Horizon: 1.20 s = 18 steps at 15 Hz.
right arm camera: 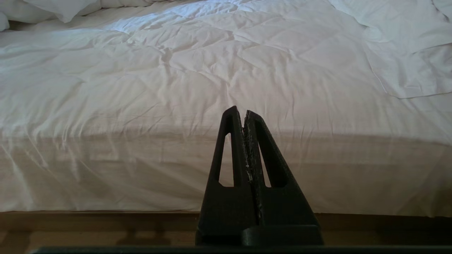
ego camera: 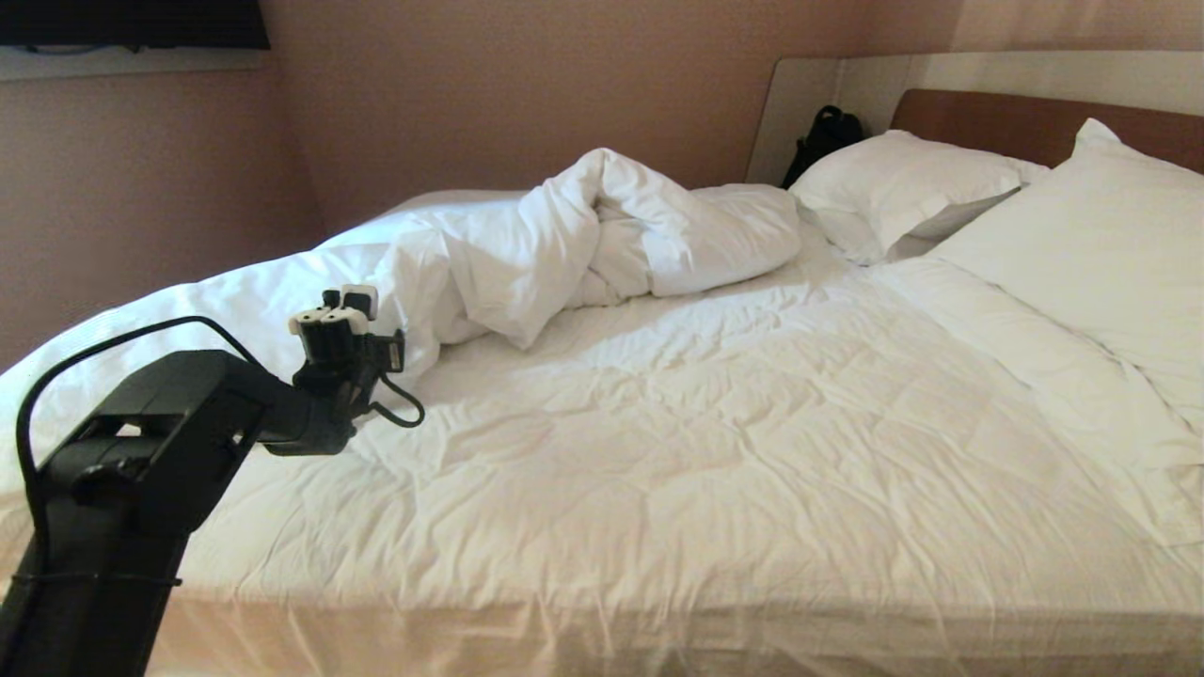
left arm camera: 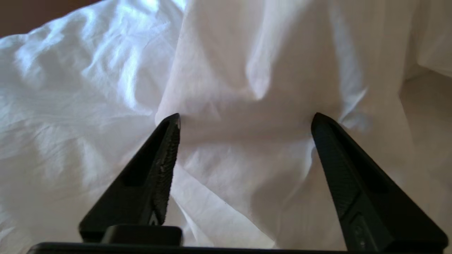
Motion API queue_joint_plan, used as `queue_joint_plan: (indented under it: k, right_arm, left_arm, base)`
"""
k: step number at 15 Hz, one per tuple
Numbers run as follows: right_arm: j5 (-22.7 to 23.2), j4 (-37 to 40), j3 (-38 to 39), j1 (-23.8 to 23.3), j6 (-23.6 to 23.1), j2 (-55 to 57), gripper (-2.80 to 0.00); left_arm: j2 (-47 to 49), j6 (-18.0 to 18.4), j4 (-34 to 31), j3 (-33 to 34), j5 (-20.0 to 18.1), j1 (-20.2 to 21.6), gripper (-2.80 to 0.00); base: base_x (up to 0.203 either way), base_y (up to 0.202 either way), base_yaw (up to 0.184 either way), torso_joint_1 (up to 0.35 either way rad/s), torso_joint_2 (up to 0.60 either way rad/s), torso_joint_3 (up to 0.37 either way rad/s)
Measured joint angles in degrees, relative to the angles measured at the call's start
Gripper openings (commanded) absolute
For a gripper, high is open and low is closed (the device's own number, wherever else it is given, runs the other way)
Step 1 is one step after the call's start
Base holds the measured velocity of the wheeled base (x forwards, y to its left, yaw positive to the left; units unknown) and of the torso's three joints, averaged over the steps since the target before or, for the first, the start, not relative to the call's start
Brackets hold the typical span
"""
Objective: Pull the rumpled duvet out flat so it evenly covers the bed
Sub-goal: Hold the folded corner of the quilt
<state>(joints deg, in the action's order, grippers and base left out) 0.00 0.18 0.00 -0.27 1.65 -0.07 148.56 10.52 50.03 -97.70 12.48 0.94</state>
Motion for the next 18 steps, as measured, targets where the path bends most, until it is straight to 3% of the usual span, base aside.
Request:
queue_joint_plan:
  k: [8, 15, 16, 18]
  right_arm:
    - [0.0, 0.0, 0.0, 0.0, 0.0, 0.0, -2.80]
    - [0.0, 0.0, 0.0, 0.0, 0.0, 0.0, -2.80]
    - [0.0, 0.0, 0.0, 0.0, 0.0, 0.0, -2.80]
    - [0.0, 0.0, 0.0, 0.0, 0.0, 0.0, -2.80]
  left_arm:
    - [7.6, 0.3, -3.9, -11.7, 2.5, 0.1, 0.00]
    - [8.9, 0.2, -4.6, -13.2, 2.5, 0.1, 0.00]
    - [8.9, 0.2, -4.6, -13.2, 2.5, 0.1, -2.80]
    - [8.9, 0.2, -4.7, -13.3, 2.5, 0.0, -2.80]
  base:
    - [0.000, 0.000, 0.000, 0.000, 0.00, 0.000]
    - [0.000, 0.000, 0.000, 0.000, 0.00, 0.000]
    - [0.000, 0.000, 0.000, 0.000, 0.00, 0.000]
    - [0.000, 0.000, 0.000, 0.000, 0.00, 0.000]
